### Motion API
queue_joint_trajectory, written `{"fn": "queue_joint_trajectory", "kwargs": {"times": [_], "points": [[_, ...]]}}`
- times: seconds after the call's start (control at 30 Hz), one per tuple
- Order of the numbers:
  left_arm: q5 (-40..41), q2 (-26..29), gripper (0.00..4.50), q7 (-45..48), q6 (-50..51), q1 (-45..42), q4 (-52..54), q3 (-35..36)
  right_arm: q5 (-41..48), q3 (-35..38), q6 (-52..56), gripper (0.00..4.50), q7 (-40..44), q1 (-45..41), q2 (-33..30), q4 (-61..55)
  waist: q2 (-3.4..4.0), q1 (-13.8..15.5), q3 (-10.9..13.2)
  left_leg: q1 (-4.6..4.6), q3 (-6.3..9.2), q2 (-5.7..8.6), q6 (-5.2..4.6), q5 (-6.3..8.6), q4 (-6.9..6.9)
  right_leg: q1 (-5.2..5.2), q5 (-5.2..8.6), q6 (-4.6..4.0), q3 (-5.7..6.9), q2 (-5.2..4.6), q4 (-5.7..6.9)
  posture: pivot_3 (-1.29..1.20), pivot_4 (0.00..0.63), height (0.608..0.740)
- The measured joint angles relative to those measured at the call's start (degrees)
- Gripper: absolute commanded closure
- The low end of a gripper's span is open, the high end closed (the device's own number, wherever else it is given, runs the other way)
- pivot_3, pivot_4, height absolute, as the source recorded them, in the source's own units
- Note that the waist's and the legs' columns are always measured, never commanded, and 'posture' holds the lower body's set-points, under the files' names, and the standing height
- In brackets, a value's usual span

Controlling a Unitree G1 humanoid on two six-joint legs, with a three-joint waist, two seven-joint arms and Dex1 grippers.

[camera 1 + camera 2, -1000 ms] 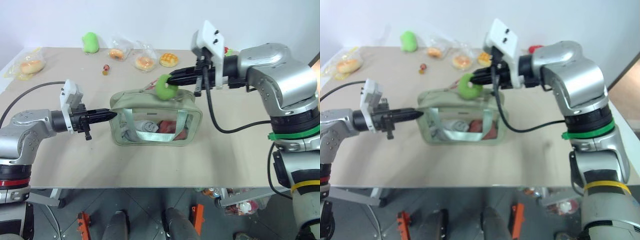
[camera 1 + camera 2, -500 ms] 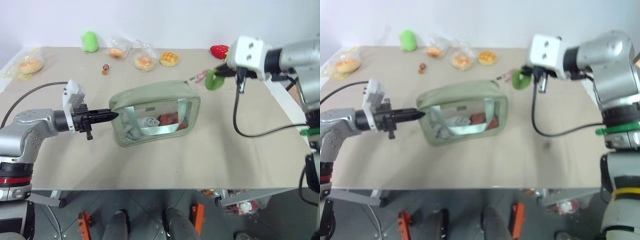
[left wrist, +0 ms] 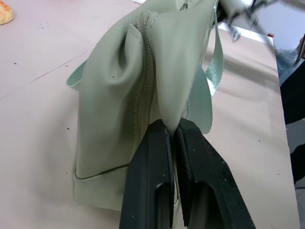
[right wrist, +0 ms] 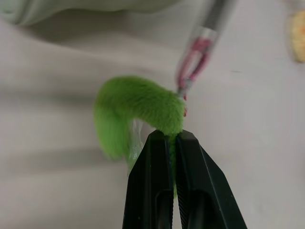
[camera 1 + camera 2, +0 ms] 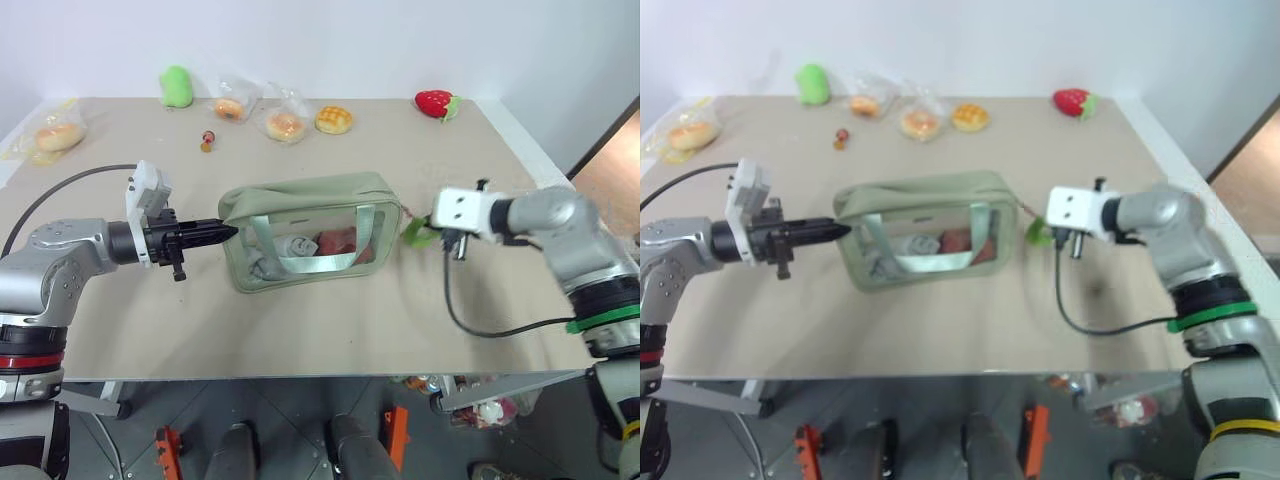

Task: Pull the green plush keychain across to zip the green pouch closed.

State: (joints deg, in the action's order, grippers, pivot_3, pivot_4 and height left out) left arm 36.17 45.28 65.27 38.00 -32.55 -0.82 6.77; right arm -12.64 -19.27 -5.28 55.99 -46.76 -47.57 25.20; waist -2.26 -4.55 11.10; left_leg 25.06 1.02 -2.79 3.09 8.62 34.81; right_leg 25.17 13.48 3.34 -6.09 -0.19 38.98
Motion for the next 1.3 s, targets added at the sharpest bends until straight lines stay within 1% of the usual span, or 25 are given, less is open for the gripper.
{"fn": "queue_joint_trajectory", "kwargs": {"times": [0.1, 0.27, 0.33, 0.5, 0.57, 0.63, 0.7, 0.73, 0.8, 0.83, 0.9, 0.97, 1.13, 1.2, 1.27, 1.3], "points": [[0.1, 0.0, 4.5, -0.03, 0.07, 0.15, 0.31, 0.0, -2.23, -1.42, -1.03, 4.46, -0.26, 2.79, 2.29, -3.79, 0.0, -0.04, 0.0, -0.02, 0.03, -0.02, 0.0, 0.0, -0.01, -0.01, 0.0, 0.01, 0.01, 0.03, 0.01, 0.0, 0.15, 0.74], [0.29, 0.01, 4.5, -0.11, 0.71, 0.42, 0.38, 0.0, -5.94, -2.88, -3.47, 4.46, -0.36, 3.71, 3.35, -5.95, -0.2, -0.12, -0.13, -0.3, 0.03, -0.04, 0.0, 0.0, -0.01, -0.27, 0.0, -0.06, 0.04, 0.06, 0.01, 0.0, 0.15, 0.74], [0.28, 0.01, 4.5, -0.21, 0.86, 0.52, 0.38, 0.0, -7.64, -3.29, -4.36, 4.46, -0.55, 3.73, 3.87, -5.95, -0.26, -0.17, -0.16, -0.47, 0.03, -0.05, 0.0, 0.0, -0.01, -0.43, 0.12, -0.31, 0.03, 0.07, 0.01, 0.0, 0.15, 0.74], [0.31, 0.01, 4.5, -1.07, 1.25, 0.92, 0.82, 0.01, -7.73, -2.61, -4.52, 4.46, 0.55, 4.41, 4.71, -6.8, -0.29, -0.38, -0.19, -0.87, 0.04, -0.08, 0.01, 0.01, -0.04, -0.87, 0.21, -0.46, 0.04, 0.1, 0.01, 0.0, 0.15, 0.74], [0.36, 0.03, 4.5, -1.29, 1.26, 1.24, 1.14, 0.1, -5.72, -1.35, -2.18, 4.46, 1.47, 4.04, 5.32, -5.7, -0.29, -0.46, -0.18, -0.86, 0.04, -0.08, 0.0, 0.0, -0.03, -0.89, 0.2, -0.46, 0.03, 0.1, 0.01, 0.0, 0.15, 0.74], [0.52, 0.03, 4.5, -1.5, 1.26, 1.72, 1.54, 0.29, -1.01, 1.83, 1.78, 3.83, 4.25, 3.81, 5.2, -4.31, -0.29, -0.38, -0.17, -0.83, 0.03, -0.06, 0.01, -0.01, -0.02, -0.9, 0.19, -0.44, 0.01, 0.06, 0.01, 0.0, 0.15, 0.74], [0.58, 0.04, 4.5, -1.69, 1.26, 1.93, 1.54, 0.49, 2.86, 4.88, 5.08, 3.81, 6.56, 3.53, 4.16, -3.66, -0.29, -0.26, -0.17, -0.81, 0.02, -0.03, 0.01, -0.01, -0.02, -0.9, 0.2, -0.4, 0.0, 0.03, 0.0, 0.0, 0.15, 0.74], [0.59, 0.17, 4.5, -1.97, 1.27, 2.06, 1.54, 0.63, 5.91, 7.54, 7.67, 3.81, 8.35, 3.39, 3.01, -3.63, -0.29, -0.15, -0.17, -0.79, 0.02, -0.03, 0.01, 0.0, -0.02, -0.9, 0.22, -0.37, 0.0, 0.02, -0.01, 0.0, 0.15, 0.74], [0.59, 0.21, 4.5, -2.09, 1.27, 2.08, 1.54, 0.7, 9.1, 10.01, 9.4, 3.81, 10.4, 3.35, 1.75, -3.67, -0.29, -0.13, -0.17, -0.79, 0.03, -0.03, -0.01, 0.01, -0.05, -0.89, 0.24, -0.35, 0.01, 0.03, -0.01, 0.0, 0.15, 0.74], [0.6, 0.28, 4.5, -2.12, 1.27, 2.11, 1.53, 0.86, 13.35, 13.36, 11.95, 3.58, 12.79, 3.35, 0.77, -3.74, -0.29, -0.21, -0.17, -0.81, 0.04, -0.04, -0.02, 0.02, -0.13, -0.87, 0.24, -0.35, 0.02, 0.06, -0.01, 0.0, 0.15, 0.74], [0.94, 0.29, 3.72, -2.2, 1.76, 2.02, 1.46, 0.91, 15.76, 14.7, 14.5, 2.99, 13.82, 3.35, 0.75, -3.81, -0.27, -0.3, -0.16, -0.83, 0.05, -0.05, -0.02, 0.02, -0.17, -0.86, 0.22, -0.31, 0.03, 0.07, 0.0, 0.0, 0.15, 0.74], [2.49, 0.3, 3.18, -2.34, 4.94, 1.21, 0.16, 0.98, 19.41, 16.31, 18.85, 2.41, 15.41, 3.36, 0.75, -4.69, -0.24, -0.3, -0.14, -0.83, 0.07, -0.05, -0.02, 0.02, -0.17, -0.85, 0.2, -0.28, 0.05, 0.07, 0.0, 0.0, 0.15, 0.74], [5.77, 0.76, 1.38, -1.88, 9.04, 0.19, 0.25, 2.07, 23.67, 17.92, 24.18, 0.63, 16.28, 3.57, 0.68, -7.62, -0.25, -0.29, -0.13, -0.76, 0.06, -0.04, -0.01, 0.02, -0.16, -0.83, 0.22, -0.24, 0.04, 0.05, -0.02, 0.0, 0.15, 0.74], [6.86, 1.83, 0.73, -1.82, 10.02, 0.16, 1.18, 2.97, 25.45, 18.76, 26.23, 0.01, 16.61, 3.74, 0.23, -8.12, -0.24, -0.25, -0.11, -0.73, 0.07, -0.04, -0.01, 0.02, -0.17, -0.79, 0.22, -0.23, 0.05, 0.05, -0.02, 0.0, 0.15, 0.74], [8.57, 4.14, 0.05, -1.28, 11.45, 0.34, 2.47, 5.18, 27.58, 20.42, 28.0, 0.0, 17.11, 3.78, -0.93, -8.35, -0.24, -0.25, -0.1, -0.73, 0.07, -0.04, -0.01, 0.03, -0.19, -0.77, 0.23, -0.22, 0.05, 0.05, -0.02, 0.0, 0.15, 0.74], [8.96, 4.72, 0.01, -1.15, 11.66, 0.41, 2.73, 5.8, 27.96, 20.93, 28.26, 0.0, 17.18, 3.78, -1.24, -8.35, -0.24, -0.26, -0.1, -0.73, 0.07, -0.04, 0.0, 0.04, -0.2, -0.76, 0.24, -0.22, 0.06, 0.05, -0.02, 0.0, 0.15, 0.74]]}}
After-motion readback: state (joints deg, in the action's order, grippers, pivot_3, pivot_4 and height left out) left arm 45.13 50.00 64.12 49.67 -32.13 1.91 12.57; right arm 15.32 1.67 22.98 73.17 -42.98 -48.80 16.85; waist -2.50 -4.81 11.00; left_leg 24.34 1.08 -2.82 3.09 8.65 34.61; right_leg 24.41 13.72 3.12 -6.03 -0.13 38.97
